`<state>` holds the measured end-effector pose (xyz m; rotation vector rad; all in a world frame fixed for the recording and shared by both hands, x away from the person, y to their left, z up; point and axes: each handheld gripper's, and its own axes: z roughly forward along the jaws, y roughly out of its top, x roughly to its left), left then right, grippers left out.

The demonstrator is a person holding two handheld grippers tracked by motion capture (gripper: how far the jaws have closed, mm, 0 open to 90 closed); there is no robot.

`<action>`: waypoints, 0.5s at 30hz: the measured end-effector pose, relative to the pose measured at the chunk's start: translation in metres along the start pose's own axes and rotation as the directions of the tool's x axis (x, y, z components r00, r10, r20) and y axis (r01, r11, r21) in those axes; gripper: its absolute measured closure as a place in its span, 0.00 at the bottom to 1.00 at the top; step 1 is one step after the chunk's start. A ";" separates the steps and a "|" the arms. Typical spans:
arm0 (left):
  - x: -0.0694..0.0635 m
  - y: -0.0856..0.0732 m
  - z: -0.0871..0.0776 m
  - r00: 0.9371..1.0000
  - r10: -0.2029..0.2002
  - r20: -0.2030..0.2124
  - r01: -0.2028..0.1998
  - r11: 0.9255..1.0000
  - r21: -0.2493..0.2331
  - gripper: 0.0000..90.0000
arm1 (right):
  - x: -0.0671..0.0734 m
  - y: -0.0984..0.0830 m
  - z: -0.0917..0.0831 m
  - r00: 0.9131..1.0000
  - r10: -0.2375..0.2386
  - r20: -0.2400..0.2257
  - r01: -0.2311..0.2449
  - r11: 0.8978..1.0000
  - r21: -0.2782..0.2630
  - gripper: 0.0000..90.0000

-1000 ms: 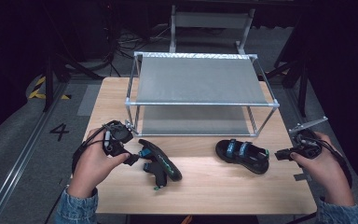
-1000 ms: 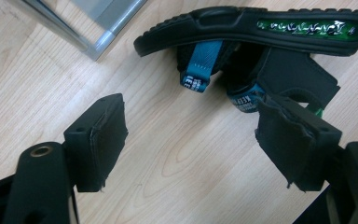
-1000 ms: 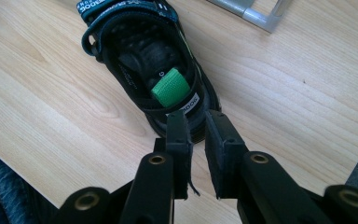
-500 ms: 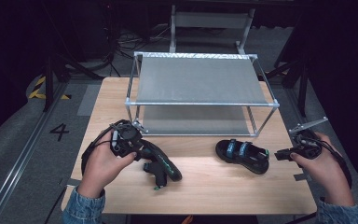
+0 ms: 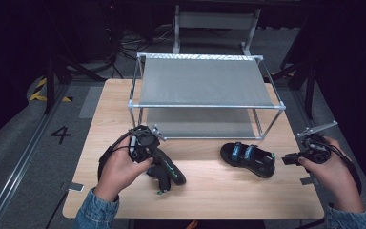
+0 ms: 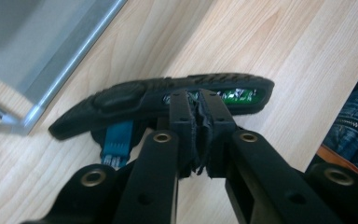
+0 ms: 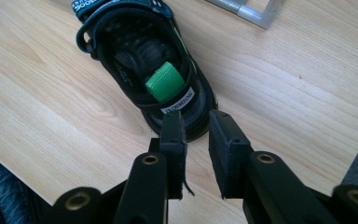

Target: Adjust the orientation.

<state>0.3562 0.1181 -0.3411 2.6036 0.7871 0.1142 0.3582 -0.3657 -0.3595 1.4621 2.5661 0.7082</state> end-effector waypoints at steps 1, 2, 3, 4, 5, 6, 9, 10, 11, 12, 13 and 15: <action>-0.001 0.001 0.002 1.000 0.005 0.003 -0.005 1.000 -0.002 0.97 | 0.000 0.000 0.000 1.000 0.000 -0.004 0.000 1.000 -0.001 0.84; -0.002 0.003 0.005 1.000 0.009 0.008 -0.009 1.000 -0.005 0.98 | 0.001 0.000 0.000 1.000 -0.001 -0.005 0.001 1.000 0.000 0.84; -0.002 0.004 0.008 1.000 0.009 0.018 -0.009 1.000 0.001 0.98 | 0.001 0.000 0.000 1.000 -0.003 -0.004 0.003 1.000 0.002 0.84; -0.002 0.006 0.010 1.000 0.011 0.023 -0.011 1.000 0.003 0.98 | 0.001 0.000 0.000 1.000 -0.002 -0.005 0.002 1.000 0.002 0.84; -0.002 0.007 0.013 1.000 0.016 0.025 -0.017 1.000 0.006 0.99 | 0.002 -0.001 0.001 1.000 -0.001 -0.004 0.001 1.000 0.003 0.84; -0.002 0.008 0.015 0.999 0.017 0.031 -0.018 1.000 0.006 0.99 | 0.001 -0.001 0.002 1.000 -0.001 -0.006 0.001 1.000 0.005 0.84; 0.000 0.010 0.021 0.999 0.009 0.036 -0.009 1.000 0.005 0.99 | 0.000 -0.002 0.002 1.000 0.001 -0.006 -0.001 1.000 0.007 0.84; 0.000 0.010 0.023 0.999 0.008 0.036 -0.008 1.000 0.004 0.99 | 0.000 -0.002 0.002 1.000 0.001 -0.005 -0.001 1.000 0.006 0.84; 0.001 0.010 0.025 0.999 0.005 0.037 -0.005 1.000 0.000 0.99 | 0.000 -0.002 0.002 1.000 0.000 -0.005 0.000 1.000 0.006 0.84; 0.002 0.010 0.027 0.999 -0.004 0.038 0.004 1.000 -0.005 0.99 | 0.001 -0.002 0.001 1.000 0.000 -0.005 0.000 1.000 0.004 0.84; 0.003 0.010 0.028 0.999 -0.001 0.041 0.001 1.000 -0.004 0.99 | 0.001 -0.002 0.001 1.000 0.001 -0.007 -0.001 1.000 0.004 0.84; 0.003 0.010 0.030 0.999 -0.008 0.047 0.008 1.000 -0.002 0.99 | 0.001 -0.002 0.002 1.000 0.000 -0.006 0.000 1.000 0.006 0.84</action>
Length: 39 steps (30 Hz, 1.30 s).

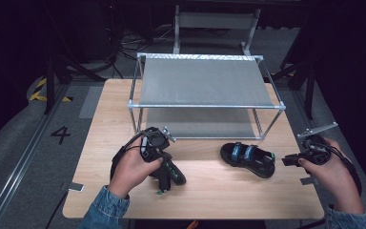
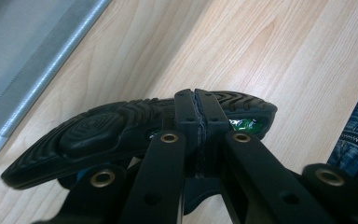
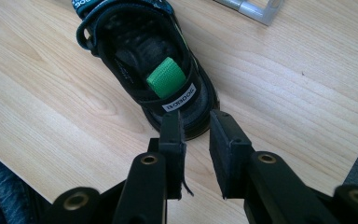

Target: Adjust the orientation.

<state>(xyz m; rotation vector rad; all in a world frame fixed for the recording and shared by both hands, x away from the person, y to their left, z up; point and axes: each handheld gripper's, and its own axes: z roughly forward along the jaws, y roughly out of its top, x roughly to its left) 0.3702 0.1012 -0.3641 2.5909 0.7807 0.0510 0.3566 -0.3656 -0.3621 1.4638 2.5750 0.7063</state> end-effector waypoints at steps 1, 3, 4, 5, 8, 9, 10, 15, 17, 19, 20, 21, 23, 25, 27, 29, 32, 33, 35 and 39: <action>0.001 0.000 0.004 1.000 0.012 0.003 -0.012 1.000 0.003 0.99 | 0.000 0.000 0.000 1.000 -0.001 0.001 0.001 1.000 0.002 0.84; 0.001 0.000 0.007 1.000 0.010 0.007 -0.010 1.000 0.017 0.98 | 0.001 0.000 0.001 1.000 -0.004 -0.006 0.004 1.000 0.002 0.83; 0.001 -0.001 0.007 1.000 0.011 -0.003 -0.011 1.000 0.020 0.98 | 0.002 0.001 0.001 1.000 -0.004 -0.005 0.004 1.000 0.002 0.83; 0.002 -0.001 0.007 1.000 0.014 -0.009 -0.014 1.000 0.023 0.97 | 0.002 0.001 0.001 1.000 -0.006 -0.006 0.006 1.000 0.002 0.83; 0.005 -0.004 0.005 1.000 -0.010 -0.015 0.010 1.000 0.029 0.98 | 0.002 0.001 0.001 1.000 -0.005 -0.007 0.005 1.000 0.003 0.83; 0.005 -0.004 0.005 1.000 -0.010 -0.015 0.010 1.000 0.029 0.98 | 0.002 0.001 0.001 1.000 -0.005 -0.007 0.005 1.000 0.003 0.83; 0.008 -0.006 0.005 0.999 -0.027 -0.042 0.028 0.999 0.042 0.98 | 0.001 0.000 0.001 1.000 -0.002 -0.004 0.002 1.000 0.002 0.83; 0.012 -0.007 0.011 0.998 -0.043 -0.050 0.046 0.997 0.054 0.98 | 0.002 0.000 0.000 1.000 -0.005 -0.004 0.005 1.000 0.000 0.83; 0.012 -0.006 0.013 0.998 -0.036 -0.057 0.040 0.997 0.060 0.99 | 0.002 0.000 0.000 1.000 -0.006 -0.006 0.006 1.000 -0.001 0.83; 0.012 -0.005 0.013 0.998 -0.038 -0.052 0.040 0.998 0.056 0.99 | 0.002 0.000 0.000 1.000 -0.007 -0.004 0.007 1.000 0.001 0.83; 0.013 -0.005 0.013 0.998 -0.032 -0.052 0.035 0.998 0.054 0.99 | 0.002 -0.001 0.000 1.000 -0.007 -0.002 0.007 1.000 0.001 0.83; 0.014 -0.005 0.013 0.998 -0.031 -0.049 0.033 0.998 0.049 0.99 | 0.002 -0.001 0.000 1.000 -0.007 -0.004 0.007 1.000 0.001 0.83; 0.015 -0.003 0.013 0.999 -0.032 -0.043 0.033 0.999 0.040 0.99 | 0.002 -0.002 0.001 1.000 -0.005 -0.006 0.005 1.000 0.002 0.83; 0.015 -0.001 0.013 0.999 -0.029 -0.040 0.031 0.999 0.038 0.99 | 0.003 -0.003 0.000 1.000 -0.002 -0.004 0.002 1.000 0.005 0.83; 0.014 0.003 0.014 0.999 -0.019 -0.048 0.020 0.999 0.029 0.99 | 0.002 -0.004 0.000 1.000 -0.001 -0.003 0.001 1.000 0.004 0.83; 0.012 0.008 0.015 0.998 -0.011 -0.062 0.012 1.000 0.020 0.99 | 0.002 -0.006 -0.001 1.000 0.005 0.000 -0.005 1.000 0.004 0.83; 0.012 0.014 0.017 0.998 -0.002 -0.066 0.002 1.000 0.003 0.98 | 0.001 -0.009 -0.002 1.000 0.011 0.003 -0.011 1.000 0.003 0.83; 0.012 0.016 0.018 0.998 0.002 -0.063 -0.002 1.000 -0.005 0.96 | 0.001 -0.010 -0.003 1.000 0.012 0.003 -0.012 1.000 0.003 0.82; 0.013 0.021 0.020 0.998 -0.001 -0.060 0.000 1.000 -0.015 0.95 | 0.001 -0.011 -0.005 1.000 0.013 0.008 -0.013 1.000 -0.001 0.82; 0.014 0.031 0.026 0.998 0.013 -0.057 -0.014 1.000 -0.024 0.91 | 0.001 -0.015 -0.006 1.000 0.019 0.010 -0.019 1.000 -0.001 0.82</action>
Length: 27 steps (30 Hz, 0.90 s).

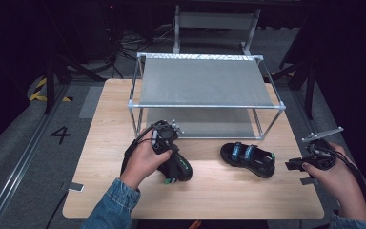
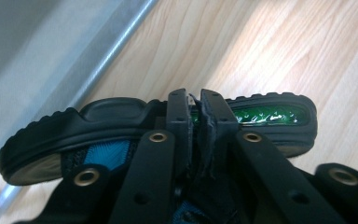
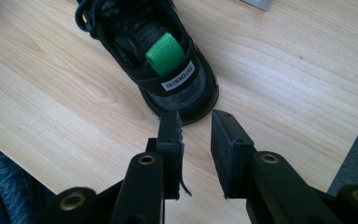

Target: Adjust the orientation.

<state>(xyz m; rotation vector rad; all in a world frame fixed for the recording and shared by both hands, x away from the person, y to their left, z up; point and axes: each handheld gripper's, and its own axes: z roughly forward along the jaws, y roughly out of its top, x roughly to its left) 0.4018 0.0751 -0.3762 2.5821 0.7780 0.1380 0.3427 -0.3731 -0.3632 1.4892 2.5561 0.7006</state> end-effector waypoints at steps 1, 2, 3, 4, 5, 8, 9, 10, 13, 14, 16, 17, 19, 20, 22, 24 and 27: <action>-0.001 0.003 0.003 1.000 0.001 -0.003 -0.001 1.000 -0.005 0.90 | 0.000 -0.001 0.000 1.000 0.002 -0.001 -0.002 1.000 0.000 0.82; -0.001 0.003 0.003 1.000 0.001 -0.003 -0.001 1.000 -0.005 0.87 | 0.000 -0.003 0.000 1.000 0.002 0.000 -0.002 1.000 0.002 0.82; -0.001 0.006 0.005 1.000 0.009 -0.003 -0.009 1.000 -0.007 0.84 | 0.000 -0.005 0.000 1.000 0.006 0.001 -0.006 1.000 0.005 0.82; -0.003 0.011 0.009 1.000 0.019 -0.008 -0.019 1.000 -0.002 0.80 | 0.000 -0.007 -0.001 1.000 0.012 0.001 -0.012 1.000 0.006 0.82; -0.005 0.013 0.010 0.999 0.029 -0.017 -0.029 1.000 0.005 0.76 | -0.001 -0.008 -0.002 1.000 0.008 0.005 -0.008 1.000 0.003 0.82; -0.010 0.018 0.005 0.998 0.046 -0.046 -0.047 0.999 -0.025 0.55 | -0.001 -0.011 -0.005 1.000 0.016 0.006 -0.016 1.000 -0.003 0.81; -0.011 0.020 -0.001 0.997 0.047 -0.057 -0.050 0.997 -0.059 0.55 | -0.001 -0.013 -0.007 1.000 0.016 0.008 -0.016 1.000 -0.009 0.81; -0.013 0.021 -0.006 0.997 0.040 -0.062 -0.045 0.996 -0.071 0.47 | -0.002 -0.015 -0.008 1.000 0.022 0.009 -0.022 1.000 -0.012 0.81; -0.016 0.018 -0.020 0.998 0.049 -0.040 -0.053 0.993 -0.101 0.47 | -0.003 -0.017 -0.008 0.999 0.029 0.015 -0.029 1.000 -0.011 0.81; -0.016 0.018 -0.020 0.998 0.049 -0.040 -0.053 0.993 -0.101 0.46 | -0.003 -0.017 -0.008 0.999 0.029 0.015 -0.029 1.000 -0.011 0.81; -0.018 0.016 -0.025 0.998 0.037 -0.057 -0.043 0.994 -0.102 0.46 | -0.002 -0.015 -0.007 1.000 0.029 0.009 -0.029 0.999 -0.014 0.80; -0.018 0.014 -0.028 0.998 0.034 -0.058 -0.040 0.993 -0.107 0.45 | -0.002 -0.015 -0.007 1.000 0.025 0.009 -0.024 1.000 -0.014 0.80; -0.020 0.012 -0.032 0.998 0.024 -0.055 -0.030 0.994 -0.107 0.45 | -0.002 -0.013 -0.006 1.000 0.023 0.006 -0.023 1.000 -0.014 0.80; -0.022 0.011 -0.033 0.998 0.022 -0.051 -0.027 0.995 -0.099 0.45 | -0.003 -0.012 -0.005 1.000 0.017 0.006 -0.017 1.000 -0.013 0.80; -0.025 0.011 -0.033 0.998 0.027 -0.048 -0.031 0.995 -0.098 0.44 | -0.003 -0.011 -0.004 1.000 0.017 0.002 -0.017 1.000 -0.012 0.80; -0.029 0.012 -0.032 0.999 0.033 -0.028 -0.036 0.995 -0.091 0.43 | -0.002 -0.009 -0.004 1.000 0.015 0.001 -0.015 1.000 -0.013 0.79; -0.033 0.015 -0.027 0.999 0.052 -0.005 -0.052 0.995 -0.083 0.43 | -0.002 -0.009 -0.003 1.000 0.012 -0.004 -0.012 1.000 -0.010 0.79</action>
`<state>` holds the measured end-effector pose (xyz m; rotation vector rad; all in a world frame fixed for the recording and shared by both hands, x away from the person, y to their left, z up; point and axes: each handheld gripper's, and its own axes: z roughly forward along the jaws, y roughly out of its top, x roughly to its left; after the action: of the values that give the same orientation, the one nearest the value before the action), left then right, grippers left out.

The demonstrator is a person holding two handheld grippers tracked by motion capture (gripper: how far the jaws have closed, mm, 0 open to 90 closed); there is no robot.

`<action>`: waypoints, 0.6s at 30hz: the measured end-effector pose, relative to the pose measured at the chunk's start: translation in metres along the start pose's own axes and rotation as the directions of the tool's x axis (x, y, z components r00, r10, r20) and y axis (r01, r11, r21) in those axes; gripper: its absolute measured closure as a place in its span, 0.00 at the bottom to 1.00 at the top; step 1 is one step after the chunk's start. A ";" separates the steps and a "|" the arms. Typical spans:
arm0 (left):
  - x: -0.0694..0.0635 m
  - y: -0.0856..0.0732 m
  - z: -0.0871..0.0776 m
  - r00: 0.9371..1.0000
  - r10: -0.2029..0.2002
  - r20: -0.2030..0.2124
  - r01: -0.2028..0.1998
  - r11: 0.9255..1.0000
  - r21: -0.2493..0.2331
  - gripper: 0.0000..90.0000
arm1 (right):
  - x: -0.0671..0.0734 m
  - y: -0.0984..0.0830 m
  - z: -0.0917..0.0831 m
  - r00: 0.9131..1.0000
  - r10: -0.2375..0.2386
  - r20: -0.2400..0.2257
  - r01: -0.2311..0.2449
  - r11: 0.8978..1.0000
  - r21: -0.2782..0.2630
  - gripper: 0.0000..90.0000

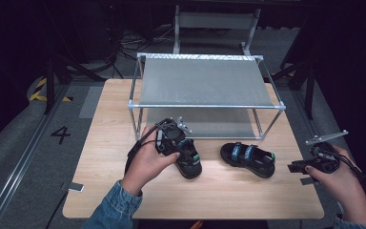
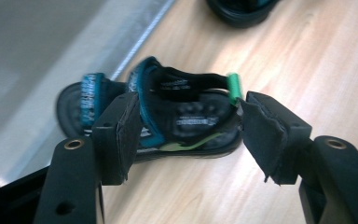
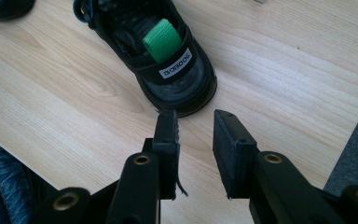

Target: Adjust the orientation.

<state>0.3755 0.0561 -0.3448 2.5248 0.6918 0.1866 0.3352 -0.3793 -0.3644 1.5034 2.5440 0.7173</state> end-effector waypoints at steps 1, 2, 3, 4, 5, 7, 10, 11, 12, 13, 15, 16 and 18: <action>-0.002 0.002 0.004 1.000 0.009 0.011 -0.010 1.000 0.011 0.43 | 0.000 0.000 0.000 1.000 0.002 0.001 -0.002 1.000 0.000 0.79; -0.004 0.003 0.009 1.000 0.015 0.016 -0.016 1.000 0.014 0.43 | 0.000 -0.001 0.000 1.000 0.004 0.002 -0.004 1.000 0.001 0.79; -0.005 0.004 0.013 1.000 0.019 0.023 -0.019 1.000 0.025 0.43 | 0.000 -0.001 0.000 1.000 0.004 0.004 -0.004 1.000 0.003 0.79; -0.006 0.006 0.017 0.999 0.025 0.029 -0.026 0.999 0.033 0.44 | -0.001 -0.001 0.000 1.000 0.003 0.005 -0.003 1.000 -0.001 0.79; -0.007 0.007 0.022 0.998 0.032 0.046 -0.033 0.999 0.035 0.45 | -0.001 -0.002 0.000 1.000 0.002 0.004 -0.002 1.000 0.001 0.79; -0.007 0.008 0.026 0.998 0.029 0.056 -0.031 0.999 0.041 0.47 | -0.001 -0.002 0.000 1.000 0.004 0.004 -0.004 1.000 0.002 0.79; -0.009 0.011 0.036 0.996 0.039 0.079 -0.044 0.997 0.057 0.51 | -0.001 -0.004 0.000 1.000 0.009 0.005 -0.009 1.000 0.005 0.79; -0.009 0.012 0.038 0.995 0.044 0.090 -0.050 0.997 0.058 0.54 | -0.001 -0.005 0.000 1.000 0.009 0.006 -0.009 1.000 0.005 0.79; -0.011 0.012 0.040 0.992 0.043 0.116 -0.052 0.996 0.070 0.59 | -0.001 -0.006 0.000 1.000 0.013 0.007 -0.013 1.000 0.007 0.79; -0.012 0.013 0.043 0.988 0.050 0.145 -0.061 0.995 0.076 0.63 | -0.002 -0.006 0.000 1.000 0.013 0.008 -0.013 1.000 0.010 0.79; -0.013 0.013 0.047 0.985 0.066 0.158 -0.080 0.993 0.082 0.76 | -0.001 -0.008 -0.001 1.000 0.015 0.010 -0.015 1.000 0.011 0.79; -0.013 0.013 0.047 0.985 0.066 0.158 -0.080 0.993 0.082 0.83 | -0.001 -0.008 -0.001 1.000 0.017 0.010 -0.017 1.000 0.010 0.78; -0.013 0.013 0.046 0.989 0.079 0.125 -0.091 0.992 0.091 0.92 | 0.000 -0.008 -0.002 1.000 0.014 0.013 -0.014 1.000 0.006 0.78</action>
<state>0.3814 0.0198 -0.3774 2.6352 0.5579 0.0298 0.3284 -0.3835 -0.3666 1.5245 2.5312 0.6992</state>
